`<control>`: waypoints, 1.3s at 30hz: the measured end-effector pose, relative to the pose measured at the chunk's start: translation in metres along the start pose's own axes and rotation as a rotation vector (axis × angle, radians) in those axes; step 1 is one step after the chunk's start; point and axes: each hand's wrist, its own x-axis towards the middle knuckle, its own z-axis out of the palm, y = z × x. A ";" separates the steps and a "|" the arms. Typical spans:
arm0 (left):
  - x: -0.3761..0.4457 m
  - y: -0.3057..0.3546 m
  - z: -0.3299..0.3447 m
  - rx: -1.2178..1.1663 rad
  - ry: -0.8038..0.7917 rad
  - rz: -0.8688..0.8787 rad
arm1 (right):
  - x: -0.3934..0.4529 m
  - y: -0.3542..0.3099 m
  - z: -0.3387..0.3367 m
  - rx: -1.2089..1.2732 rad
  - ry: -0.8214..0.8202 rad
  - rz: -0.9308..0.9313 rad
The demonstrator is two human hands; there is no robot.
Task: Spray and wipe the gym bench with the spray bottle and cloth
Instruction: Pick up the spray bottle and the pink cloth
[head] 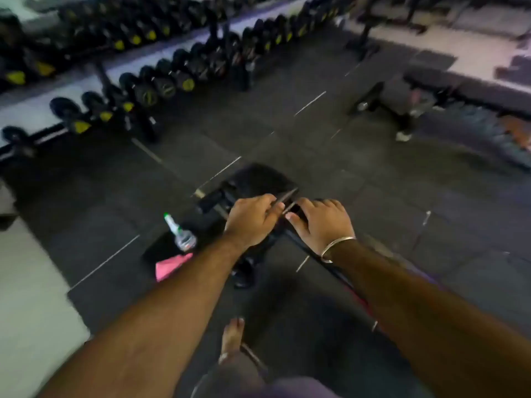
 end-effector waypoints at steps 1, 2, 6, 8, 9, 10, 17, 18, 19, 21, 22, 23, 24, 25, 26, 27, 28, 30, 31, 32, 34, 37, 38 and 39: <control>-0.012 -0.031 0.003 -0.007 0.011 -0.071 | 0.014 -0.020 0.023 0.035 -0.028 -0.026; -0.021 -0.057 0.005 -0.041 0.027 -0.154 | 0.028 -0.039 0.041 0.052 -0.088 -0.037; -0.068 -0.178 0.027 -0.050 0.112 -0.399 | 0.074 -0.109 0.131 0.099 -0.273 -0.084; -0.075 -0.247 0.038 -0.083 0.162 -0.542 | 0.110 -0.143 0.193 0.139 -0.349 -0.085; -0.079 -0.283 0.047 -0.092 0.211 -0.607 | 0.127 -0.160 0.222 0.156 -0.389 -0.075; -0.084 -0.317 0.056 -0.094 0.251 -0.696 | 0.141 -0.176 0.250 0.178 -0.430 -0.054; -0.132 -0.479 0.135 -0.185 0.079 -1.184 | 0.219 -0.278 0.404 0.418 -0.609 0.132; -0.132 -0.489 0.142 -0.191 0.068 -1.184 | 0.221 -0.286 0.420 0.410 -0.659 0.139; -0.129 -0.498 0.148 -0.215 0.073 -1.172 | 0.220 -0.293 0.435 0.389 -0.719 0.132; -0.113 -0.512 0.155 -0.328 0.105 -1.125 | 0.211 -0.303 0.459 0.333 -0.817 0.068; -0.101 -0.517 0.157 -0.393 0.125 -1.093 | 0.205 -0.308 0.470 0.303 -0.839 0.021; -0.089 -0.521 0.160 -0.437 0.149 -1.053 | 0.200 -0.313 0.480 0.270 -0.841 -0.019; -0.076 -0.523 0.162 -0.459 0.172 -1.010 | 0.195 -0.318 0.488 0.250 -0.821 -0.033; -0.064 -0.526 0.165 -0.475 0.195 -0.959 | 0.191 -0.323 0.496 0.255 -0.792 -0.014; -0.053 -0.528 0.167 -0.498 0.209 -0.908 | 0.188 -0.328 0.503 0.282 -0.762 0.031; -0.042 -0.528 0.169 -0.522 0.214 -0.865 | 0.187 -0.334 0.510 0.319 -0.733 0.082; -0.033 -0.528 0.171 -0.539 0.205 -0.837 | 0.186 -0.339 0.516 0.347 -0.714 0.129; -0.018 -0.528 0.175 -0.566 0.165 -0.811 | 0.186 -0.348 0.526 0.356 -0.703 0.186; -0.013 -0.527 0.177 -0.585 0.147 -0.804 | 0.186 -0.350 0.530 0.341 -0.710 0.184; -0.009 -0.526 0.178 -0.603 0.139 -0.806 | 0.187 -0.350 0.533 0.327 -0.721 0.162; -0.002 -0.524 0.177 -0.600 0.147 -0.815 | 0.185 -0.346 0.533 0.356 -0.733 0.126; 0.006 -0.517 0.168 -0.551 0.136 -0.808 | 0.180 -0.322 0.517 0.570 -0.724 0.205; 0.008 -0.511 0.164 -0.529 0.105 -0.803 | 0.178 -0.309 0.507 0.623 -0.723 0.253; 0.010 -0.505 0.159 -0.504 0.070 -0.792 | 0.177 -0.293 0.495 0.660 -0.727 0.315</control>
